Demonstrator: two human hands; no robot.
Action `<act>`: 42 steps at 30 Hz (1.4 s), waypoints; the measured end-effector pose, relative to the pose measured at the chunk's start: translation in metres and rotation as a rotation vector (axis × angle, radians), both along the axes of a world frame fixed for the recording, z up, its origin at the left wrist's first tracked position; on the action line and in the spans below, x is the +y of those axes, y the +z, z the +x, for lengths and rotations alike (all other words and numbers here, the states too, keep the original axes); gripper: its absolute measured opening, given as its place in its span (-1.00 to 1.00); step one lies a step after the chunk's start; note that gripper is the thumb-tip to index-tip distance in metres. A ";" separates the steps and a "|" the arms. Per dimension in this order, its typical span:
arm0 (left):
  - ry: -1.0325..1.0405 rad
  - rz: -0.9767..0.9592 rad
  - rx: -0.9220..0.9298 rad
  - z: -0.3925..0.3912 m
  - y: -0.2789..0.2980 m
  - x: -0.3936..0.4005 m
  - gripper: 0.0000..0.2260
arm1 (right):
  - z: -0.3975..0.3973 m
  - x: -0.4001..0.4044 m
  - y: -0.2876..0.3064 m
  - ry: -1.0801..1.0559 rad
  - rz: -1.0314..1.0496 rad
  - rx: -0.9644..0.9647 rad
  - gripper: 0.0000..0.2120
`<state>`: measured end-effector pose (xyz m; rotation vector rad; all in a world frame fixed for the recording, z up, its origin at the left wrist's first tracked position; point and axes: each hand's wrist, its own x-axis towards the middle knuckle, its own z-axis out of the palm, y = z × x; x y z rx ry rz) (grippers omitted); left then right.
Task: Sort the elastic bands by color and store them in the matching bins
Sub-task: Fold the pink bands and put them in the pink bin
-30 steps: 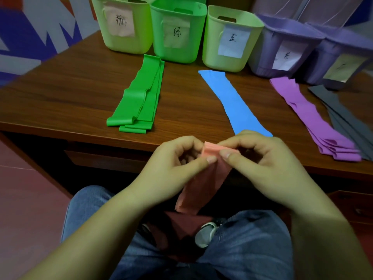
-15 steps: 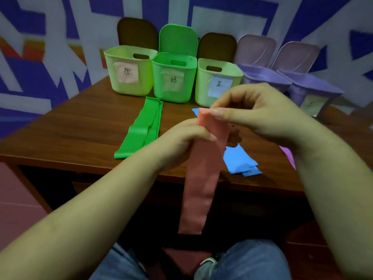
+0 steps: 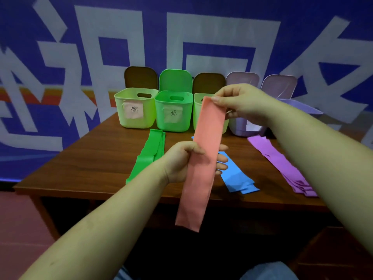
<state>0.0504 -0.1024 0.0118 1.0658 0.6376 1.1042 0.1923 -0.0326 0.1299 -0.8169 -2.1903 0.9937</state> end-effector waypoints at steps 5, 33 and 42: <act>-0.040 -0.113 0.027 -0.007 -0.019 -0.002 -0.49 | -0.003 0.026 0.005 -0.161 -0.037 0.093 -0.81; 0.138 -0.172 0.003 0.000 -0.041 -0.008 -0.61 | -0.009 0.029 0.047 -0.143 0.048 0.148 -0.92; 0.184 -0.147 0.147 0.006 -0.046 0.000 -0.61 | -0.012 0.028 0.041 -0.169 0.053 0.149 -0.88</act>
